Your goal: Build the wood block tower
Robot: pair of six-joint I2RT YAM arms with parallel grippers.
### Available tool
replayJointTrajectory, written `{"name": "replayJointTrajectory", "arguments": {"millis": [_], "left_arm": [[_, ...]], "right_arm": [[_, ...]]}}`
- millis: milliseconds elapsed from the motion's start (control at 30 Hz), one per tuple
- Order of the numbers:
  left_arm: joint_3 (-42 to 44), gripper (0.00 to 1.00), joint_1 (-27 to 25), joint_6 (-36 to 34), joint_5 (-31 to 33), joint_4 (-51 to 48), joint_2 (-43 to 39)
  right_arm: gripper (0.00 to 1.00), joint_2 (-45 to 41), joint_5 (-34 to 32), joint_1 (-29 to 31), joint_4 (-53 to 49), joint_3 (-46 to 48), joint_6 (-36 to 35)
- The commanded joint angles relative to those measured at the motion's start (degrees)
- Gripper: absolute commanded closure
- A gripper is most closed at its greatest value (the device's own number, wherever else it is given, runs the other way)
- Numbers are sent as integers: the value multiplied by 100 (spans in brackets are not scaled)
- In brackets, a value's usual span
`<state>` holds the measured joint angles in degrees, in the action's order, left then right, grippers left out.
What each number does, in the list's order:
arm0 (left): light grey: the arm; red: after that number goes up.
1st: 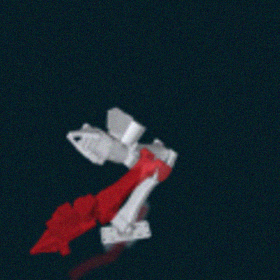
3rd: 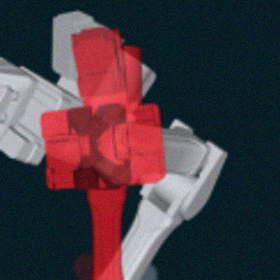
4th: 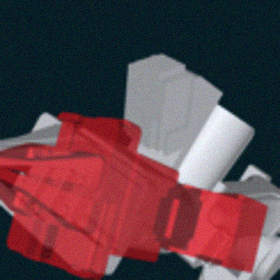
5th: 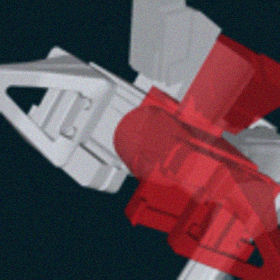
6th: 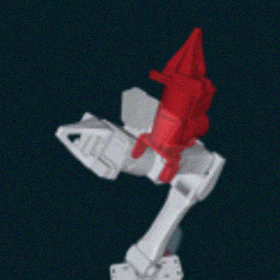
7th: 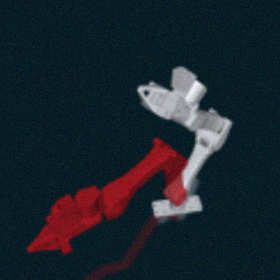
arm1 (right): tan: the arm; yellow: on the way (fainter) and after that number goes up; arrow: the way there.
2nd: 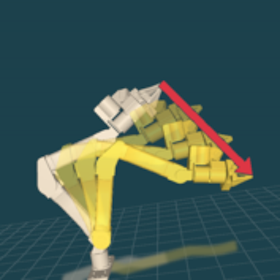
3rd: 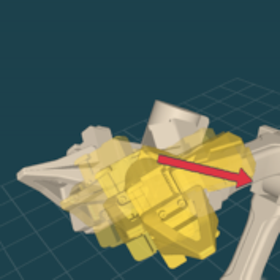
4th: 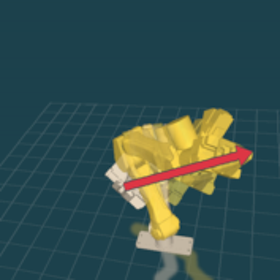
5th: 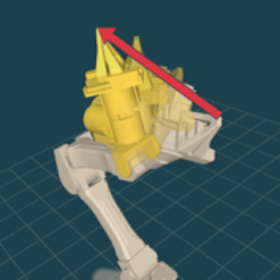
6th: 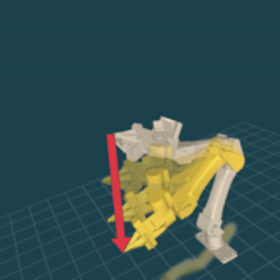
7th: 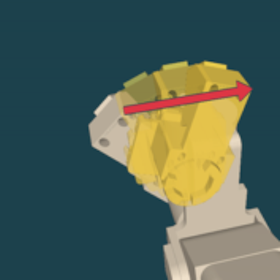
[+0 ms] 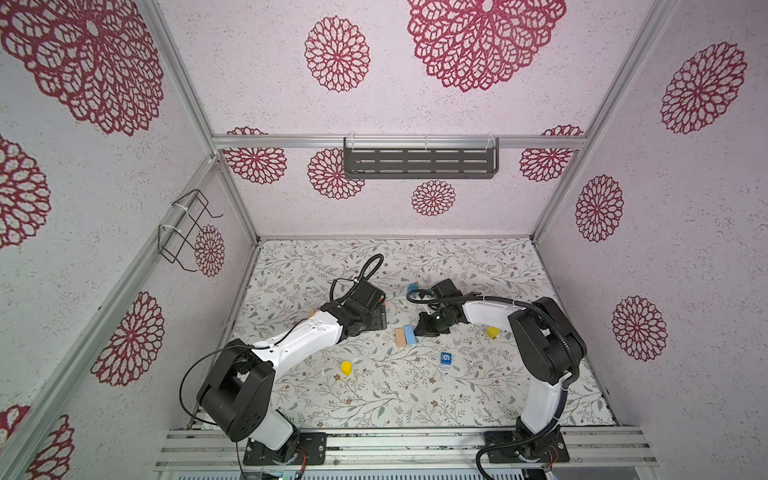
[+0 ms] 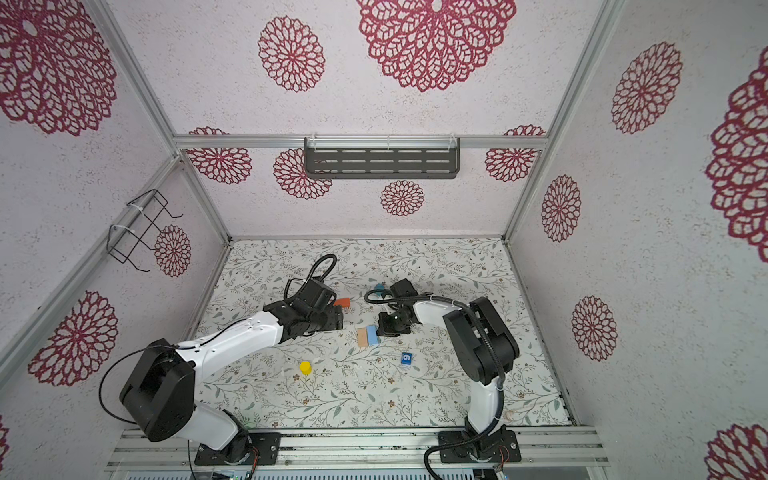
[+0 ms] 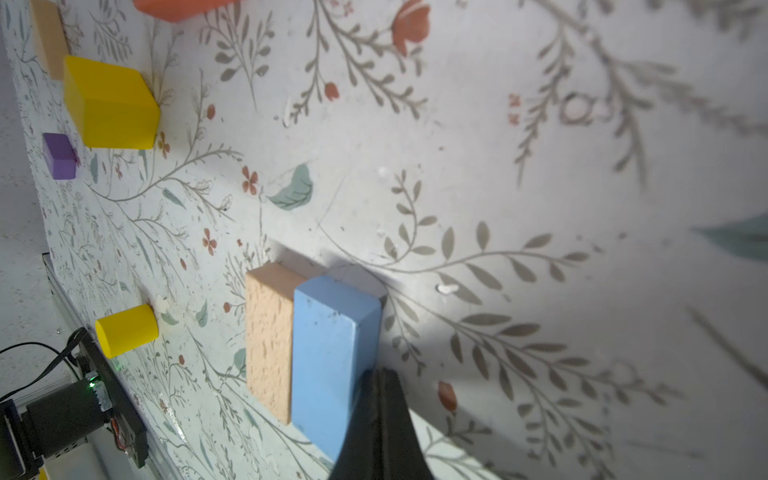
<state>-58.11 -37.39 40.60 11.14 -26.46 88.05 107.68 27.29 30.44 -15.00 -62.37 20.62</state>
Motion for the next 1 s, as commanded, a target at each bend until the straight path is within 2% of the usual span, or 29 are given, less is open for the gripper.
{"name": "replayJointTrajectory", "arguments": {"millis": [0, 433, 633, 733, 867, 967], "left_arm": [[71, 18, 12, 89, 126, -21, -216], [-56, 15, 77, -34, 183, -236, -320], [-479, 13, 167, -194, 289, -733, -170], [-648, 8, 252, -271, 319, -905, -153], [-974, 0, 386, -348, 310, -1159, 46], [-1253, 2, 423, -395, 361, -1323, 238]], "right_arm": [[100, -87, 17, 25, -2, -76, 55], [100, -421, -136, 13, -37, 160, 74], [75, -860, -370, -104, -322, 126, -67], [60, -1097, -638, -143, -620, 25, -208], [50, -1441, -927, -225, -848, 43, -299], [41, -1804, -1052, -363, -817, 223, -256]]}}
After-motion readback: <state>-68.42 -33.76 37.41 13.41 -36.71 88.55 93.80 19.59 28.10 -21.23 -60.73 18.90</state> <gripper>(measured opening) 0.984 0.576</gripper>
